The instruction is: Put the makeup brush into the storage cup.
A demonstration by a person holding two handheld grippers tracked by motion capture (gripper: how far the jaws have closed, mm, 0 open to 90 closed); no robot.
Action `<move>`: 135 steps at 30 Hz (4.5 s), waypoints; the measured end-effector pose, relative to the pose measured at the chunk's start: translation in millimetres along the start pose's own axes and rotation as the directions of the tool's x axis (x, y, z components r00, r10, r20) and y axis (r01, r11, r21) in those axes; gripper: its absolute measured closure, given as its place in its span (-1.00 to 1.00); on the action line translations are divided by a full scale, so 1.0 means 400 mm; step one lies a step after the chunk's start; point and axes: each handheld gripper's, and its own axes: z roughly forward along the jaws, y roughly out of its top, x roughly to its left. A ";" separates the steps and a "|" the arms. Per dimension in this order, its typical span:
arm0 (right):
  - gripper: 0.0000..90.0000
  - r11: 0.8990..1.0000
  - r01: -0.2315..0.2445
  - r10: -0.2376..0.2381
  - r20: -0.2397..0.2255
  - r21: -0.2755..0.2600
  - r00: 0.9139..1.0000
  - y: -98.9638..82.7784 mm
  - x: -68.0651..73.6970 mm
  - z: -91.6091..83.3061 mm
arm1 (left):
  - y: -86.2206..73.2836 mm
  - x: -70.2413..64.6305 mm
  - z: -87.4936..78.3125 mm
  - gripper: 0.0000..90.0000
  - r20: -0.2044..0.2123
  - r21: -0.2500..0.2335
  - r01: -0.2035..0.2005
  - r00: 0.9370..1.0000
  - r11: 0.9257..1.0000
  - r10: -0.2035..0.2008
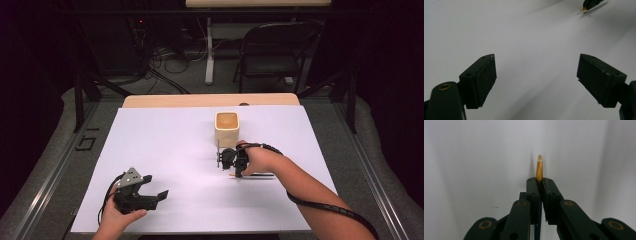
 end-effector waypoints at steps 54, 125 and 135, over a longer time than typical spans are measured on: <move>0.88 0.631 -0.258 0.303 -0.074 -0.732 0.950 -0.117 0.035 -0.133 | -0.002 -0.008 0.012 -0.22 0.041 -0.053 -0.055 0.998 0.997 0.057; 0.88 0.078 -0.340 0.442 -0.273 -0.937 0.854 -0.120 0.086 -0.100 | 0.227 -0.107 0.184 0.06 0.193 -0.176 0.016 0.981 0.984 0.018; 0.88 0.055 -0.354 0.440 -0.295 -0.934 0.848 -0.097 0.105 -0.076 | 0.211 -0.118 0.192 0.15 0.213 -0.170 0.031 0.977 0.985 0.006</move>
